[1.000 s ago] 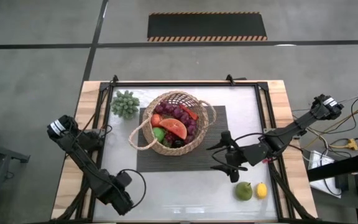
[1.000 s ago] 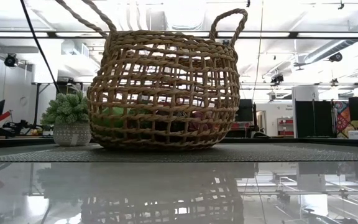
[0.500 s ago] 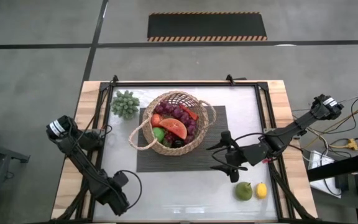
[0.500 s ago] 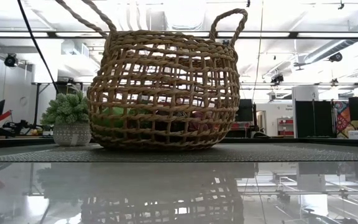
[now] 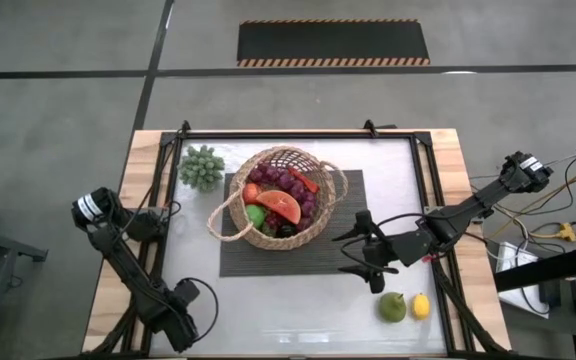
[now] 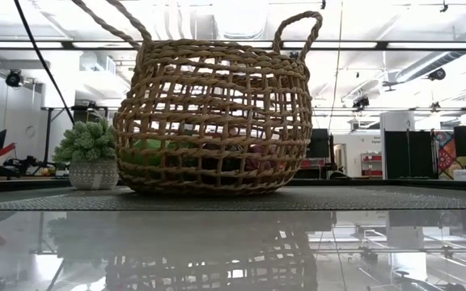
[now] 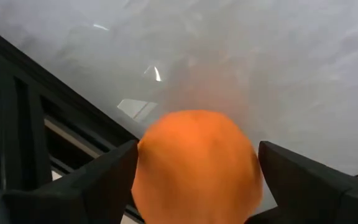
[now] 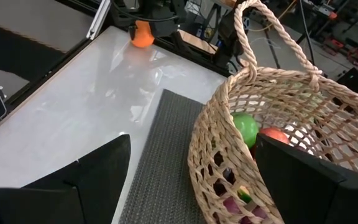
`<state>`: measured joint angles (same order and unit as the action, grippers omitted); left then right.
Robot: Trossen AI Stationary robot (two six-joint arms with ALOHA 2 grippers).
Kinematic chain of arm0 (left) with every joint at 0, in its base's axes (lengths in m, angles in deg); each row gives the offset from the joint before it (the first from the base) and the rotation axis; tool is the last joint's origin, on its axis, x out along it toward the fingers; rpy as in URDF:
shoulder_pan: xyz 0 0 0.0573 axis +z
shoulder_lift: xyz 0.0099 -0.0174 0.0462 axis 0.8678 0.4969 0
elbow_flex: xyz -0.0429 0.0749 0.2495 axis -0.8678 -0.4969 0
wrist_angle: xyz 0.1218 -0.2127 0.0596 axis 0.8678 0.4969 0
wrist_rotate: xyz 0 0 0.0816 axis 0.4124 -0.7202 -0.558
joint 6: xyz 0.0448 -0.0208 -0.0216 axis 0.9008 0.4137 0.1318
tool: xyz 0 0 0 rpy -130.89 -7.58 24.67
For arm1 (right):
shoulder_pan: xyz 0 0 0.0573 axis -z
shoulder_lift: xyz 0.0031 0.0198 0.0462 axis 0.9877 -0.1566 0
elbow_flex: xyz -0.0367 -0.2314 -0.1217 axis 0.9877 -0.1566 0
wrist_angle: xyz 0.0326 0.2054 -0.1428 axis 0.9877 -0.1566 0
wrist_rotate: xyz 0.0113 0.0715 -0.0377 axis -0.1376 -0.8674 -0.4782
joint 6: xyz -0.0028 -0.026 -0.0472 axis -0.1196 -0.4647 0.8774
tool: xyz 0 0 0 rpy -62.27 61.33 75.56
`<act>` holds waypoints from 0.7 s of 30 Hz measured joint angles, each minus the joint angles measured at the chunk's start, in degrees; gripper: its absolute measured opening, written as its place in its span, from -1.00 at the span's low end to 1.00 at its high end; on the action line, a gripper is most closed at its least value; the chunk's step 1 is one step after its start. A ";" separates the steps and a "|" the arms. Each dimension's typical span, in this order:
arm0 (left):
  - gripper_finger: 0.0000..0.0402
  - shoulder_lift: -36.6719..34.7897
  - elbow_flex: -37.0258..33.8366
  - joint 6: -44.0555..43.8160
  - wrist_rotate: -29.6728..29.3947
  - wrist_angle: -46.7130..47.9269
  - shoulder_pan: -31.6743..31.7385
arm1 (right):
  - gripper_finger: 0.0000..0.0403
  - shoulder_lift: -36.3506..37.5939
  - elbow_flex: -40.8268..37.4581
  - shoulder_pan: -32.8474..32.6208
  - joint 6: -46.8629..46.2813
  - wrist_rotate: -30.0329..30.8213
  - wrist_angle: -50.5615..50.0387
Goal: Build produce basket
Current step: Put the orange into the brown basket
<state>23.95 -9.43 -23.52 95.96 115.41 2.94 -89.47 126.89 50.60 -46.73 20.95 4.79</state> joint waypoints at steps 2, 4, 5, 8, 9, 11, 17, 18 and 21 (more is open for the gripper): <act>0.52 0.21 -0.11 0.04 -0.01 -0.38 -0.31 | 0.62 0.00 0.00 0.00 -0.50 0.00 0.00; 0.44 0.22 -0.15 0.02 -0.03 -0.25 -0.43 | 0.62 0.00 0.00 0.00 -0.74 0.01 0.00; 0.39 0.23 -0.15 -0.01 -0.01 -0.29 -0.43 | 0.62 0.00 0.00 0.00 -0.76 0.00 0.00; 0.22 0.21 -0.15 -0.01 -0.03 -0.27 -0.43 | 0.62 0.00 0.00 0.00 -0.75 0.00 0.00; 0.15 0.19 -0.15 -0.01 -0.03 -0.27 -0.43 | 0.62 0.00 0.00 0.00 -0.74 0.00 0.00; 0.02 -0.01 -0.15 0.00 -0.28 -0.17 -0.43 | 0.62 0.00 0.00 0.00 -0.73 0.02 0.00; -0.31 -0.87 1.96 0.01 -16.19 4.52 0.35 | 0.62 0.00 0.00 0.02 -0.73 0.02 0.08; -0.35 -1.18 2.37 0.20 -18.86 4.98 0.69 | 0.62 0.00 0.00 0.02 -0.72 0.02 0.15; -0.41 -3.03 3.45 2.48 -20.56 4.80 1.46 | 0.62 0.00 0.00 0.02 -0.62 0.06 0.34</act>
<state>20.93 -5.98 -21.04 75.39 120.21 4.41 -89.47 126.89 50.62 -47.35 21.01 5.13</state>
